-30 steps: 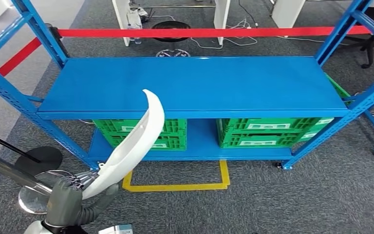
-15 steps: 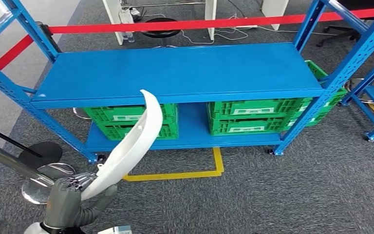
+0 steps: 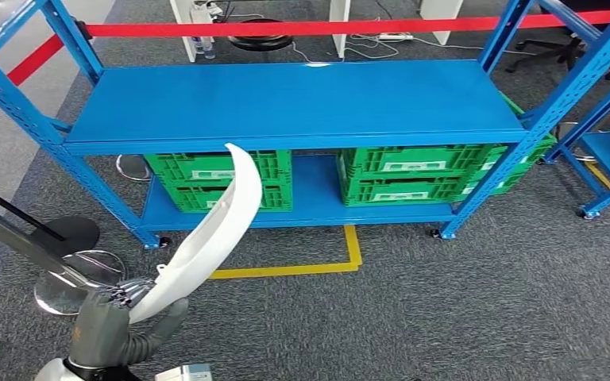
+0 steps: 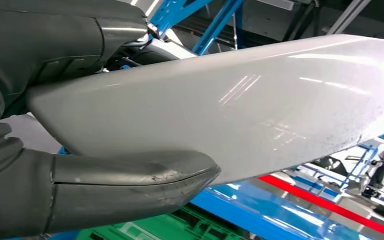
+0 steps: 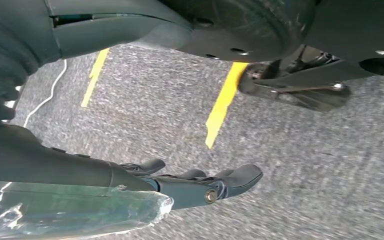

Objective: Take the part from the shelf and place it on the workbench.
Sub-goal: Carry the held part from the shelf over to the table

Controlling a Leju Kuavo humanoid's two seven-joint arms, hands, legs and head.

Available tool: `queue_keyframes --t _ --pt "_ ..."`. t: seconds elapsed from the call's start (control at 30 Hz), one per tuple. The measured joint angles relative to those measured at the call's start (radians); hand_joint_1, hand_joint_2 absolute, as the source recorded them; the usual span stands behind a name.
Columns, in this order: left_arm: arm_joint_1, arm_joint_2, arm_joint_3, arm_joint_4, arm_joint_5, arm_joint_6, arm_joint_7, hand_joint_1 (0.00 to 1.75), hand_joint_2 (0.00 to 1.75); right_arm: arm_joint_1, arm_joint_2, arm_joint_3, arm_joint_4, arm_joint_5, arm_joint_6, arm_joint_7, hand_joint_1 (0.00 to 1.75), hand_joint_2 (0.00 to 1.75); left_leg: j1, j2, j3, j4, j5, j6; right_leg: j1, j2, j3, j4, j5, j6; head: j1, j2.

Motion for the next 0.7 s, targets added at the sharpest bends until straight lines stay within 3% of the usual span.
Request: queue_keyframes --t 0.03,0.1,0.17,0.2,0.27,0.3,0.37,0.43,0.47,0.5,0.53,0.57,0.63,0.7 --pt "0.000 0.000 0.000 0.000 0.000 0.000 0.000 1.69 1.75 0.000 0.000 0.000 0.000 0.000 0.000 0.000 0.00 1.75 0.000 0.008 -0.012 0.006 0.006 -0.001 0.000 -0.002 0.020 -0.010 0.024 0.002 0.000 0.000" --pt "0.000 0.000 0.000 0.000 0.001 0.000 0.000 1.69 1.75 -0.002 0.000 0.000 0.000 0.000 0.000 0.000 0.00 1.75 0.000 0.021 -0.035 0.019 0.016 -0.007 0.000 -0.020 0.102 -0.119 0.076 0.005 0.000 0.000" --pt "0.000 0.000 0.000 0.000 0.002 0.000 0.000 1.69 1.75 -0.007 0.000 0.000 0.000 0.000 0.000 0.000 0.00 1.75 -0.003 0.035 -0.052 0.030 0.027 -0.018 0.004 -0.047 0.182 -0.244 0.084 0.000 0.001 0.000" --pt "0.000 0.000 0.000 0.000 0.003 0.000 0.000 1.69 1.75 -0.009 0.000 0.000 0.000 0.000 0.001 0.000 0.00 1.75 -0.004 0.042 -0.055 0.033 0.034 -0.023 0.007 -0.053 0.197 -0.277 0.078 -0.006 0.001 0.000" --pt "-0.001 0.001 0.000 0.000 0.007 0.000 -0.001 1.69 1.75 -0.009 0.000 0.000 0.000 0.001 0.001 -0.001 0.00 1.75 -0.004 0.056 -0.059 0.034 0.045 -0.033 0.009 -0.041 0.186 -0.288 0.087 -0.026 0.000 0.000" --pt "-0.001 0.002 0.000 0.000 0.008 0.000 -0.001 1.69 1.75 -0.008 0.000 0.000 0.000 0.002 0.002 -0.001 0.00 1.75 -0.002 0.051 -0.063 0.039 0.035 -0.039 0.008 -0.035 0.175 -0.288 0.096 -0.035 0.000 0.000" --pt "0.000 0.003 0.000 0.000 0.010 0.000 -0.002 1.69 1.75 -0.008 0.000 0.000 0.000 0.003 0.002 0.000 0.00 1.75 0.002 0.021 -0.076 0.089 -0.041 -0.051 0.006 -0.025 0.154 -0.289 0.120 -0.054 -0.002 0.000" --pt "0.000 0.004 0.000 0.000 0.011 0.000 -0.003 1.69 1.75 -0.009 0.000 0.000 0.000 0.004 0.002 0.001 0.00 1.75 0.005 -0.006 -0.093 0.201 -0.148 -0.057 0.008 -0.012 0.129 -0.286 0.146 -0.063 -0.004 0.000" --pt "0.000 0.005 0.000 0.000 0.012 -0.001 -0.003 1.69 1.75 -0.009 0.000 0.001 0.000 0.004 0.002 0.000 0.00 1.75 0.005 -0.010 -0.096 0.256 -0.175 -0.057 0.010 -0.004 0.113 -0.284 0.159 -0.064 -0.004 0.000" --pt "0.000 0.005 0.000 0.000 0.013 -0.001 -0.003 1.69 1.75 -0.009 0.000 0.001 0.000 0.005 0.002 0.000 0.00 1.75 0.005 -0.012 -0.091 0.291 -0.179 -0.055 0.012 0.004 0.094 -0.280 0.172 -0.064 -0.004 0.000" --pt "-0.001 0.005 0.000 0.000 0.013 -0.001 -0.003 1.69 1.75 -0.009 0.000 0.001 0.000 0.005 0.002 0.001 0.00 1.75 0.005 -0.014 -0.073 0.297 -0.159 -0.051 0.014 0.013 0.074 -0.276 0.184 -0.063 -0.004 0.000" --pt "-0.001 0.005 0.000 0.000 0.013 -0.001 -0.003 1.69 1.75 -0.009 0.000 0.001 0.000 0.005 0.002 0.001 0.00 1.75 0.004 -0.020 -0.041 0.268 -0.129 -0.044 0.016 0.022 0.055 -0.273 0.197 -0.063 -0.004 0.000" --pt "-0.001 0.005 0.000 0.000 0.013 -0.001 -0.003 1.69 1.75 -0.011 0.002 0.001 0.000 0.006 0.002 0.001 0.00 1.75 -0.001 -0.056 0.062 0.136 -0.094 -0.024 0.020 0.042 0.024 -0.268 0.223 -0.060 -0.004 0.000" --pt "-0.003 0.005 0.000 0.000 0.013 -0.002 -0.003 1.69 1.75 -0.012 0.005 0.001 0.000 0.006 0.001 0.000 0.00 1.75 -0.005 -0.088 0.145 0.006 -0.105 -0.011 0.022 0.062 0.005 -0.271 0.253 -0.054 -0.002 0.000"
